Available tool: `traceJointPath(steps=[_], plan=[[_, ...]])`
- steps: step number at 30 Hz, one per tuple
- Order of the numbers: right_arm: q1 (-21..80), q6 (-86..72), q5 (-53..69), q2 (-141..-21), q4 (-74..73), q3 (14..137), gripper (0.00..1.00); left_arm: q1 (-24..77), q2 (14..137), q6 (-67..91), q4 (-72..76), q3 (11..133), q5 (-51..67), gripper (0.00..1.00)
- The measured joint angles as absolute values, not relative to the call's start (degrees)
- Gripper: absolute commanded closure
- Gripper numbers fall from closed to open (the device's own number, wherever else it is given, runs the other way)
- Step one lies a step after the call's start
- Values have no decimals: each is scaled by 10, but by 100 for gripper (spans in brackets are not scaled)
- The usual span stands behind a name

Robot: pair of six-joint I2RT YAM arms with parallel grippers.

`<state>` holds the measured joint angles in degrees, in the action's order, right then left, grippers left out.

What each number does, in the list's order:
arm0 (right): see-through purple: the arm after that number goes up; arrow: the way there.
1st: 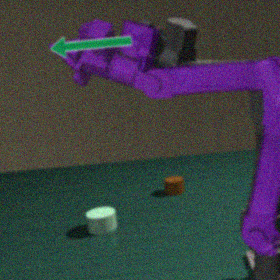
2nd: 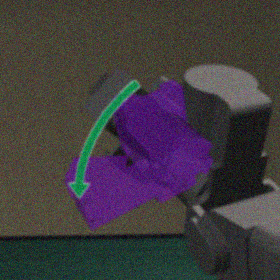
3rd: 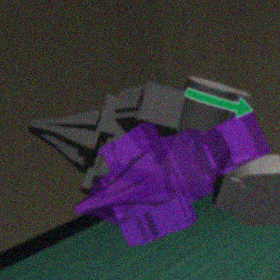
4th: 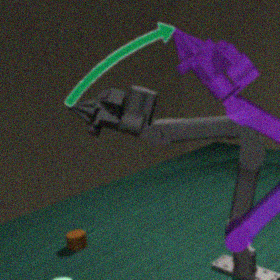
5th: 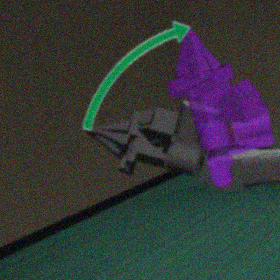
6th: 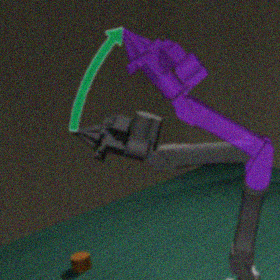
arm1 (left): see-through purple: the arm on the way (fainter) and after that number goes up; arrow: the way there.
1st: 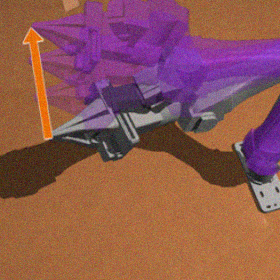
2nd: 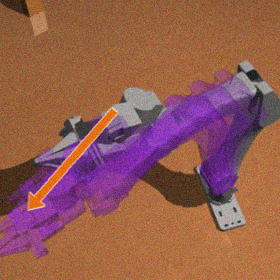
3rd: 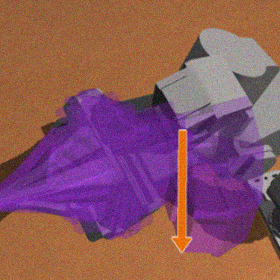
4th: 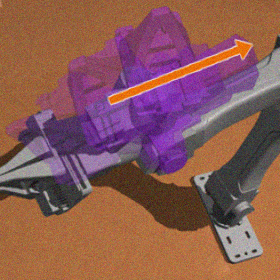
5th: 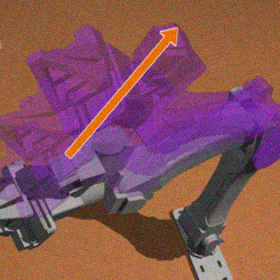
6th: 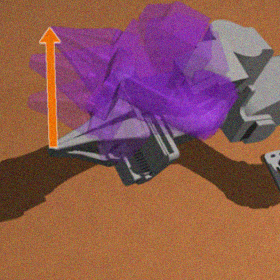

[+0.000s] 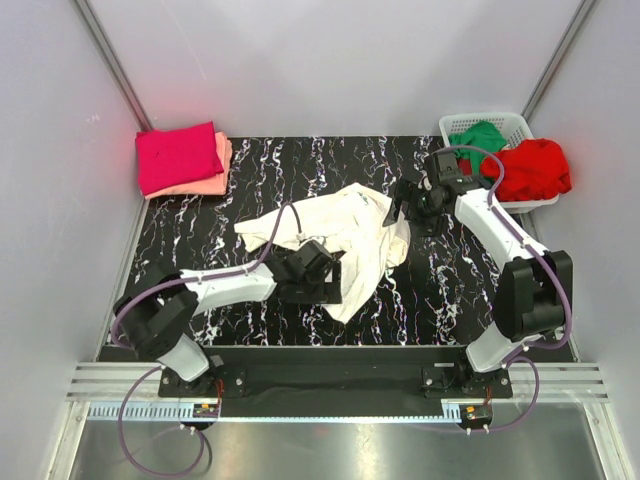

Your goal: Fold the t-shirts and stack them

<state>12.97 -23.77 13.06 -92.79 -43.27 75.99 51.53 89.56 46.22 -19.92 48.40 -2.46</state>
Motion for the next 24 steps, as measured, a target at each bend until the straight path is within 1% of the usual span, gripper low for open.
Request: traceJointPath(steps=[2,3,5,6,7,8,9,10,13,15,17,20,21,23,24], plan=[[130,-237,131,-928,-431,751,5,521,912,472,-159,490,-12,5],[130,-237,131,-928,-431,748,5,523,922,478,-145,496,-10,8],[130,-237,131,-928,-431,741,5,525,938,488,-118,502,-3,36],[130,-236,131,-928,-430,739,5,525,948,493,-108,507,-1,47],[130,-236,131,-928,-431,738,5,525,959,496,-99,509,1,71],[130,-235,131,-928,-430,738,5,525,968,501,-91,513,4,82],[130,-233,131,-928,-430,738,5,524,978,499,-91,517,4,96],[130,-232,131,-928,-430,738,5,524,986,500,-89,520,8,100],[130,-229,131,-929,-430,738,5,520,983,492,-124,535,1,100],[130,-227,130,-930,-430,738,5,509,959,488,-173,533,-19,100],[130,-227,128,-930,-430,738,4,479,881,485,-244,516,-49,100],[130,-227,124,-930,-430,738,4,409,705,482,-348,507,-101,99],[130,-227,121,-931,-429,738,4,390,657,480,-368,507,-114,89],[130,-227,118,-935,-427,738,4,348,556,471,-411,509,-138,63],[130,-229,118,-940,-426,738,4,334,517,466,-433,511,-147,35]])
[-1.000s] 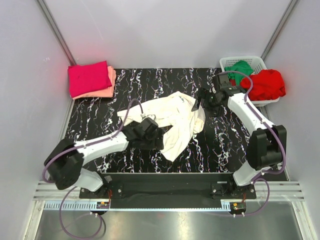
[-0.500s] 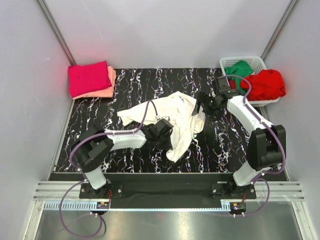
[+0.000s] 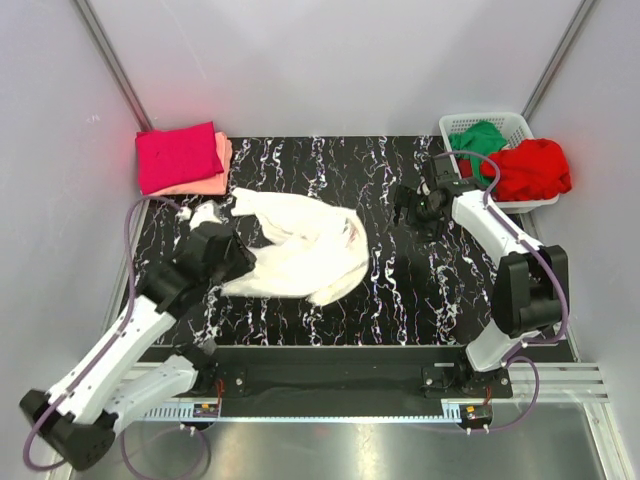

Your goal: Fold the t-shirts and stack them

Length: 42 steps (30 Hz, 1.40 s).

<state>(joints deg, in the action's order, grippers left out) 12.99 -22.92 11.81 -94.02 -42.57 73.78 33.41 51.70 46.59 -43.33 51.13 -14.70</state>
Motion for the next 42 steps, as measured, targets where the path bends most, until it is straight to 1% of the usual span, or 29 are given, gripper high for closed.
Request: traceJointPath(steps=[1,2,4,7,12,17,20,23,24,25,30,33,34,35,38,42], plan=[[130,-229,119,-942,-426,738,4,326,493,466,-453,513,-153,29],[130,-232,121,-946,-425,738,5,324,484,467,-471,513,-155,26],[131,-234,127,-948,-418,735,5,324,491,466,-497,506,-154,23],[138,-239,133,-948,-413,732,5,324,508,470,-513,471,-145,23],[169,-245,145,-948,-400,720,6,324,497,490,-515,413,-124,24],[197,-251,164,-948,-390,715,8,324,504,509,-497,382,-103,26],[221,-251,170,-964,-387,732,11,324,512,522,-478,360,-90,27],[243,-251,173,-997,-386,760,24,324,510,533,-460,332,-76,27],[248,-251,173,-1010,-384,767,32,324,510,536,-457,324,-73,28],[250,-251,175,-1021,-384,772,34,324,510,539,-456,320,-72,28],[258,-257,175,-1052,-387,776,38,324,495,555,-441,293,-67,29],[280,-262,176,-1053,-383,776,42,324,481,567,-437,267,-67,29],[287,-264,176,-1054,-382,776,44,324,476,571,-436,259,-67,28],[295,-266,178,-1056,-379,775,48,324,473,575,-436,252,-66,28],[310,-270,185,-1068,-371,775,52,324,474,580,-430,239,-67,24],[310,-271,187,-1089,-371,775,53,324,487,584,-418,235,-66,23]])
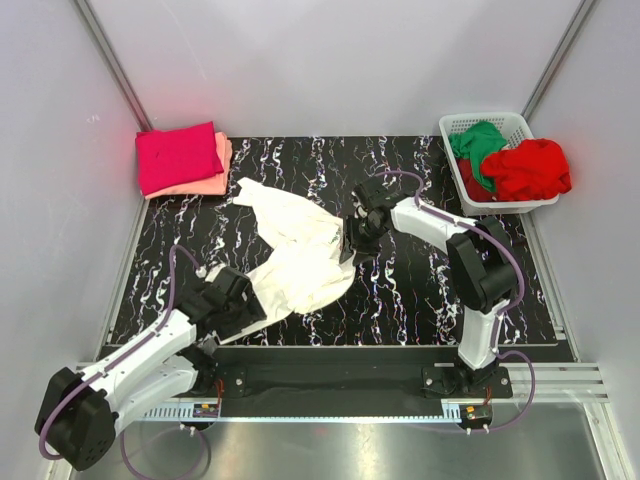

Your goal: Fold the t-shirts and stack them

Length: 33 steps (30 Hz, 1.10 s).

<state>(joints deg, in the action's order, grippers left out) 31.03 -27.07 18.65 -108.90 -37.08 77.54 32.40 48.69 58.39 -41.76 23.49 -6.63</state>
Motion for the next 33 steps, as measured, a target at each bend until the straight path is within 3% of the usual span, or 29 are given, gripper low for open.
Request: traceJointPath(steps=[9,12,13,15,17,18,23,24,25,33], plan=[[310,-270,185,-1094,-371,775,51,329,477,600,-428,236,-73,21],[310,-270,185,-1094,-371,775,51,329,490,603,-427,236,-74,30],[310,-270,185,-1094,-371,775,51,329,497,603,-427,239,-76,47],[310,-270,185,-1095,-371,775,53,329,513,604,-422,241,-78,61],[310,-270,185,-1098,-371,776,55,330,531,599,-417,245,-80,90],[310,-269,185,-1100,-371,777,57,331,537,597,-412,245,-80,98],[310,-257,182,-1121,-373,794,73,332,580,573,-384,264,-73,100],[309,-254,179,-1123,-373,795,83,332,589,569,-385,272,-73,100],[307,-250,177,-1123,-374,795,87,333,595,564,-387,283,-73,100],[222,-243,169,-1093,-393,796,95,333,597,521,-447,508,-75,100]])
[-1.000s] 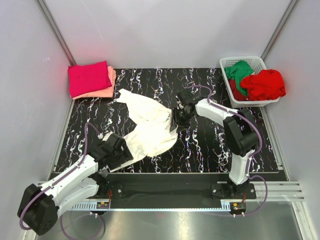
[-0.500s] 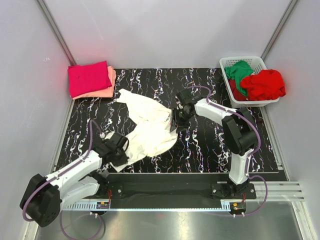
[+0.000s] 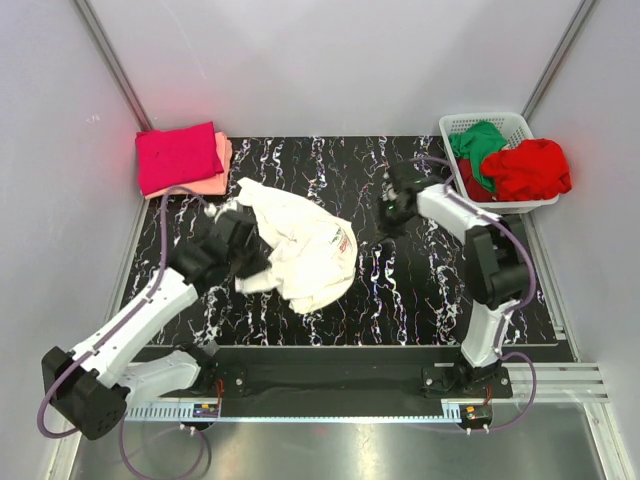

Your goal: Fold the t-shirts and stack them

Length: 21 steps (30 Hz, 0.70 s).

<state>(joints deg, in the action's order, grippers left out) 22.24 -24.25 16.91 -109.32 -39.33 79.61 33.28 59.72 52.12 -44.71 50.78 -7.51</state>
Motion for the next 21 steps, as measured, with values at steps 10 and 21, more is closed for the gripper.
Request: traceJointPath(steps=[10,21], plan=[[88,-240,129,-959,-431,810,19,391,721,511,-420,703,-43,100],[50,-244,14,-817,-507,827,0,536,998,563,-364,973,12,100]])
